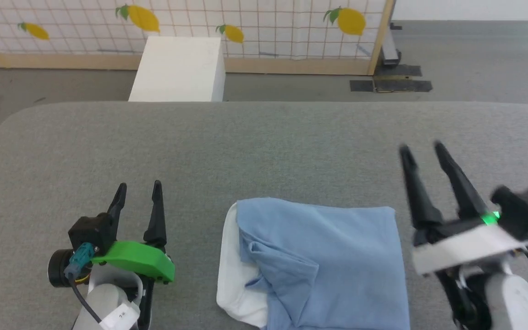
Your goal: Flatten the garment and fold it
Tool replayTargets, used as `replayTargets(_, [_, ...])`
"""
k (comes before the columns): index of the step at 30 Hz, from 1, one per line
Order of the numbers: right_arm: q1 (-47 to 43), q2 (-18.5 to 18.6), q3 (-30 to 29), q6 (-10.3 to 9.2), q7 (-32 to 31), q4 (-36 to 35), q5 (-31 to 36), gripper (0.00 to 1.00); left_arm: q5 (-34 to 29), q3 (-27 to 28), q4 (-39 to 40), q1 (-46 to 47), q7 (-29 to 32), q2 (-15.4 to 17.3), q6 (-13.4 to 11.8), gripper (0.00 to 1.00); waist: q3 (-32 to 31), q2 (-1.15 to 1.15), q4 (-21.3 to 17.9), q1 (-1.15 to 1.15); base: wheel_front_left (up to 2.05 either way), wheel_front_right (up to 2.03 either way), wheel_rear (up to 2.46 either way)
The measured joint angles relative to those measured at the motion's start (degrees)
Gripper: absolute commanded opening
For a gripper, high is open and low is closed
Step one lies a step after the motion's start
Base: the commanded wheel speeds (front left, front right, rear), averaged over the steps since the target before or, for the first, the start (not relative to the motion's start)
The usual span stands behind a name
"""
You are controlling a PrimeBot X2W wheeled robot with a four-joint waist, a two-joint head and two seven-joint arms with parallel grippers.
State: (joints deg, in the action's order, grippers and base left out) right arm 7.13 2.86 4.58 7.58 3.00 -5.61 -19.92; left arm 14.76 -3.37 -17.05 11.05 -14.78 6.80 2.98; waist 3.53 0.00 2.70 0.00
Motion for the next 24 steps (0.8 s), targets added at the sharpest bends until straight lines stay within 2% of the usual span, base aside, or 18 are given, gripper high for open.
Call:
replayTargets(4, [-5.23, 0.09, -6.34, 0.00, -1.57, 4.31, -0.70, 1.00, -0.07, -0.03, 0.23, -0.44, 0.00, 0.01, 0.00, 1.00, -0.66, 0.00, -0.74, 0.00, 0.00, 0.00, 0.00])
replayTargets(8, [-6.59, 0.12, -8.49, -0.01, -3.19, 9.72, -3.08, 1.00, -0.07, -0.21, 0.29, -0.47, 0.00, 0.02, 0.00, 1.00, -0.47, 0.00, -0.70, 0.00, 0.00, 0.00, 0.00])
replayTargets(17, [-4.72, 0.07, -6.37, -0.01, -14.13, 24.72, -8.00, 1.00, -0.07, -0.85, -0.33, -0.46, 0.00, -0.01, 0.38, 1.00, 0.23, 0.00, 0.76, 0.00, 0.00, 0.00, 0.00])
replayTargets(24, [-0.07, 0.45, -3.65, 0.00, -19.23, 33.62, -13.46, 1.00, -0.07, -1.14, -1.23, -0.46, 0.00, -0.13, 0.51, 1.00, 0.08, 0.00, 2.40, 0.00, 0.00, 0.00, 0.00])
